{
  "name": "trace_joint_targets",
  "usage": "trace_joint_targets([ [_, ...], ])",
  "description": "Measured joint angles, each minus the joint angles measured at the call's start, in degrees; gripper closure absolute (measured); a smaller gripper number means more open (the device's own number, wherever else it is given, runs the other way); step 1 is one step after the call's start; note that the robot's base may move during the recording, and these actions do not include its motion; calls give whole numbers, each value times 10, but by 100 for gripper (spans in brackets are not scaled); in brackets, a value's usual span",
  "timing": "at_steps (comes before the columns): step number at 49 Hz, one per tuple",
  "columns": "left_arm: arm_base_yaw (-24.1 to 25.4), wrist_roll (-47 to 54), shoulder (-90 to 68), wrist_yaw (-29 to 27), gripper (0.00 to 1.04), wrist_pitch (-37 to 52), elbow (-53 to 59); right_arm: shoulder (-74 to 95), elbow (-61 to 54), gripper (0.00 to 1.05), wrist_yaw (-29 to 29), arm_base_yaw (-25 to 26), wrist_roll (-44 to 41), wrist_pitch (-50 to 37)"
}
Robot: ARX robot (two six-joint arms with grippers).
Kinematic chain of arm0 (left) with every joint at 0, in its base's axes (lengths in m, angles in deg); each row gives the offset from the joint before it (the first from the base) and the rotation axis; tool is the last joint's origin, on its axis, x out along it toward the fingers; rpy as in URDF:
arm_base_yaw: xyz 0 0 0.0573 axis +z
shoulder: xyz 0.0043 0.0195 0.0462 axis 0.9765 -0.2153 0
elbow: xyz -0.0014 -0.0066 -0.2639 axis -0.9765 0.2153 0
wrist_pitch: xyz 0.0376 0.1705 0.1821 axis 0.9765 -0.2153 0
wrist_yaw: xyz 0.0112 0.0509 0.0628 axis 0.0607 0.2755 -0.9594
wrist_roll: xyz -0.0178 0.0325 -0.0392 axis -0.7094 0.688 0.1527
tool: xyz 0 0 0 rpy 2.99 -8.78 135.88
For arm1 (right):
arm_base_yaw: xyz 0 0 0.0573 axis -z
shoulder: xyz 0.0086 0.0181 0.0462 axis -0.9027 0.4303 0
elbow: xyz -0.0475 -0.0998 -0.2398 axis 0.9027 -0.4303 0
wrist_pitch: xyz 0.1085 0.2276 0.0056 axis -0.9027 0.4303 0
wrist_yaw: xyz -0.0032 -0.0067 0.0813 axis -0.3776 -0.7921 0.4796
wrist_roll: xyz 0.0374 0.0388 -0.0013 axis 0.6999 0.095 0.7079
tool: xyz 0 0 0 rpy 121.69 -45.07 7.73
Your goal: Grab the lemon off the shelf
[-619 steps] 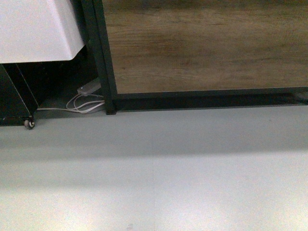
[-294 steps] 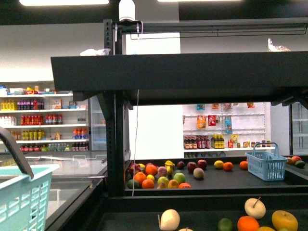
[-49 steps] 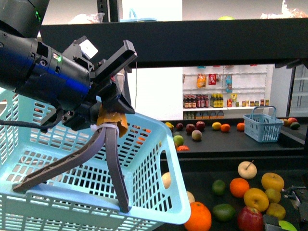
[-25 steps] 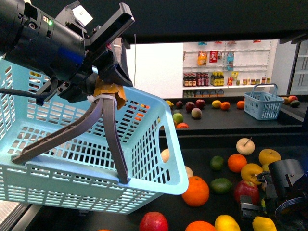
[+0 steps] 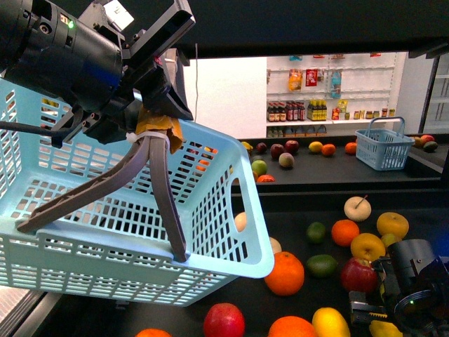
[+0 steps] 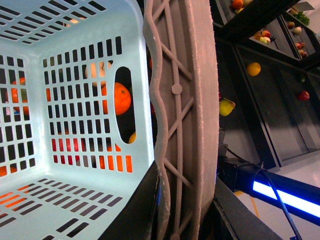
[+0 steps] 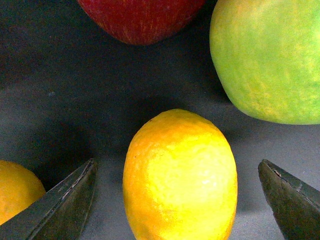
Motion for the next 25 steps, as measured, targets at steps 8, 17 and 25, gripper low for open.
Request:
trace_joint_targets([
  [8,0,0,0,0,87,0,0,4,6,14,-3,0,0,4],
  [17,0,0,0,0,87,0,0,6,8,39,-4,-2,0,8],
  [25,0,0,0,0,87,0,0,6,8,49,-5,-4,0,12],
])
